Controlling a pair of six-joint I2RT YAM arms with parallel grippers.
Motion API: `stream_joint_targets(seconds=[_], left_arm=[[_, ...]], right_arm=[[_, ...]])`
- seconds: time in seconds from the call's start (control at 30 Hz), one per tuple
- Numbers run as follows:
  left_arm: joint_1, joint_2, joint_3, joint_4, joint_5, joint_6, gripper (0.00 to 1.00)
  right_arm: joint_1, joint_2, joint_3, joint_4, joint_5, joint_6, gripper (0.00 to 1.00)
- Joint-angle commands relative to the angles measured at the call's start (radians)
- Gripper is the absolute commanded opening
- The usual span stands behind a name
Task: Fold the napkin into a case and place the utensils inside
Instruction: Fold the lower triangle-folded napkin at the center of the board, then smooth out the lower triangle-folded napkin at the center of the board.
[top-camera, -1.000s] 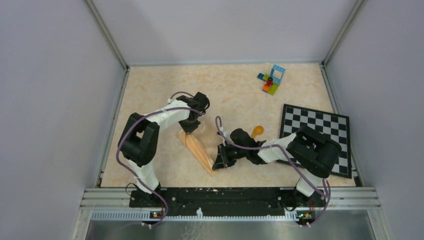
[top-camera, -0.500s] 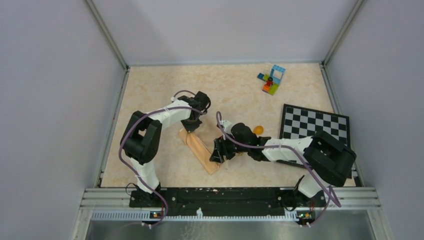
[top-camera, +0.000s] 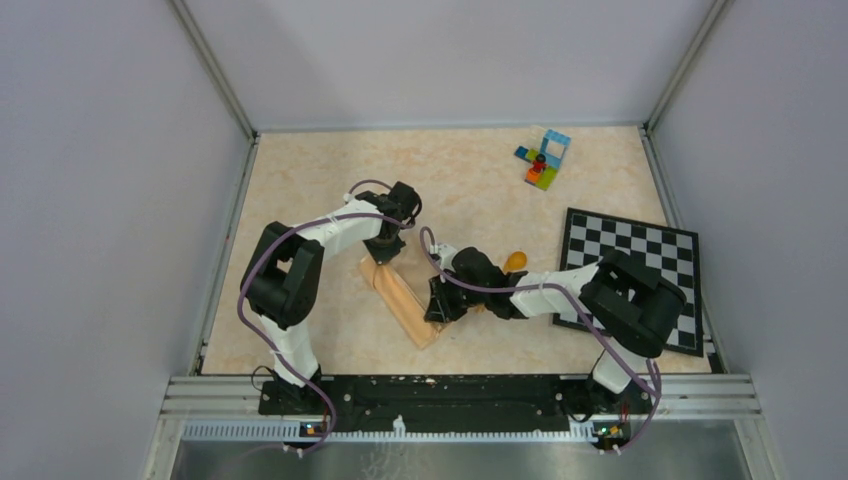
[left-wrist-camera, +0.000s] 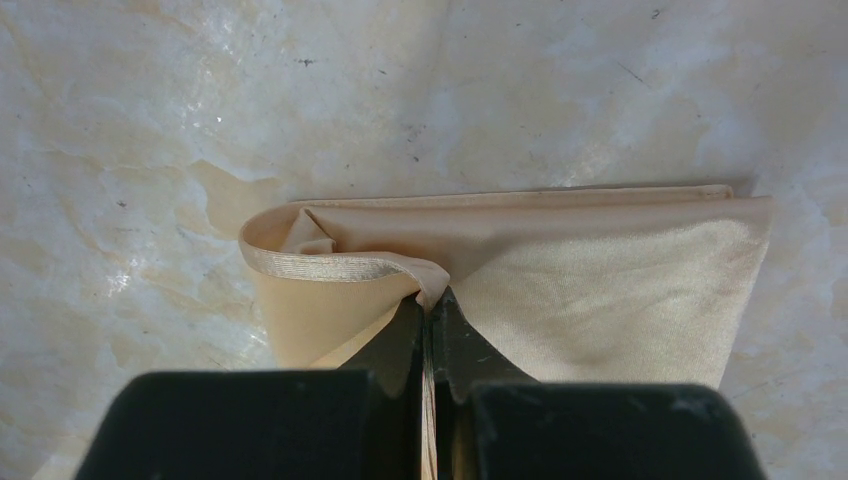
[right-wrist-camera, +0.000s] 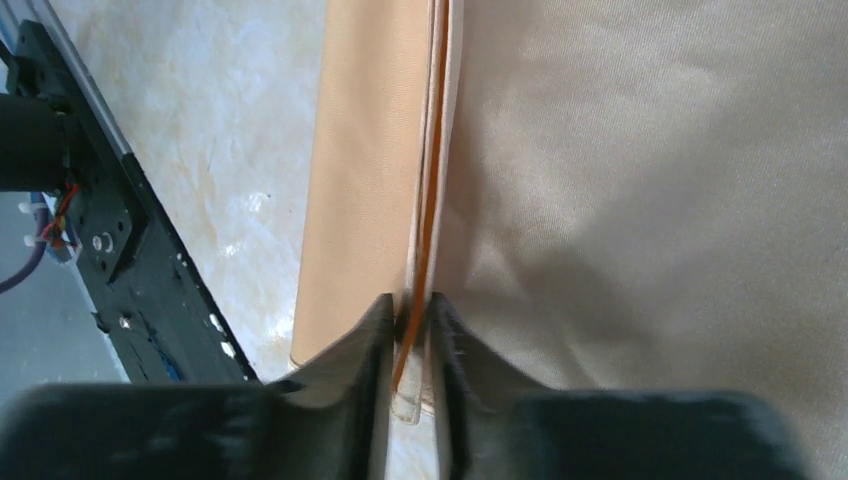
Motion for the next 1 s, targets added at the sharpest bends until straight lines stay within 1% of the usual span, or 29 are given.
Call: stream_joint_targets(seconds=[0.0,0.03,0.17,0.23,0.27,0.3,0.37,0.4,0.43,0.47,0.53,0.57,0.6,0.63,0.67,0.7,0.73,0.83,0.97], left_arm=[[0.005,-0.020,0.029,0.036,0.022,0.013,0.03],[0.006,-0.025,0.027,0.050,0.039,0.028,0.07],[0.026,-0.100,-0.010,0.143,0.133,0.152,0.19],[0.044,-0.175,-0.059,0.226,0.201,0.215,0.34],[0.053,-0.214,-0.089,0.276,0.241,0.251,0.43],[0.062,-0.256,-0.118,0.314,0.279,0.279,0.58],[0.079,-0.332,-0.175,0.385,0.351,0.334,0.76],[0.088,-0.363,-0.192,0.400,0.372,0.352,0.83],[0.100,-0.396,-0.207,0.407,0.407,0.369,0.85],[0.114,-0.430,-0.231,0.423,0.445,0.393,0.86],[0.162,-0.498,-0.299,0.466,0.535,0.424,0.83],[0.193,-0.536,-0.350,0.508,0.595,0.435,0.79],[0.233,-0.571,-0.406,0.569,0.676,0.447,0.73],[0.288,-0.614,-0.467,0.629,0.772,0.447,0.61],[0.320,-0.637,-0.520,0.688,0.824,0.441,0.45],[0.347,-0.654,-0.568,0.748,0.862,0.433,0.33],[0.366,-0.659,-0.600,0.783,0.885,0.433,0.22],[0.420,-0.624,-0.639,0.817,0.954,0.450,0.00],[0.478,-0.524,-0.676,0.978,1.101,0.470,0.00]], right_arm=[[-0.003,0.024,0.043,0.043,-0.002,0.023,0.10],[-0.004,0.028,0.047,0.036,0.011,0.030,0.00],[-0.004,0.018,0.026,0.022,0.082,0.059,0.00],[-0.008,0.019,0.020,0.024,0.087,0.065,0.00],[-0.008,0.021,0.020,0.024,0.087,0.066,0.00],[-0.011,0.022,0.020,0.025,0.086,0.067,0.00],[-0.015,0.018,0.015,0.034,0.083,0.074,0.00],[-0.016,0.018,0.014,0.037,0.079,0.076,0.00],[-0.018,0.016,0.014,0.038,0.076,0.077,0.00],[-0.019,0.016,0.013,0.036,0.075,0.079,0.00],[-0.022,0.007,0.006,0.037,0.073,0.082,0.00],[-0.024,0.004,0.004,0.041,0.070,0.084,0.00],[-0.026,0.003,0.003,0.043,0.066,0.084,0.00],[-0.027,0.002,0.004,0.044,0.062,0.085,0.00],[-0.027,0.001,0.006,0.045,0.060,0.085,0.00],[-0.027,0.002,0.007,0.045,0.057,0.085,0.00],[-0.028,0.003,0.010,0.044,0.058,0.086,0.00],[-0.030,0.004,0.017,0.036,0.057,0.085,0.00],[-0.032,0.003,0.022,0.033,0.051,0.082,0.00]])
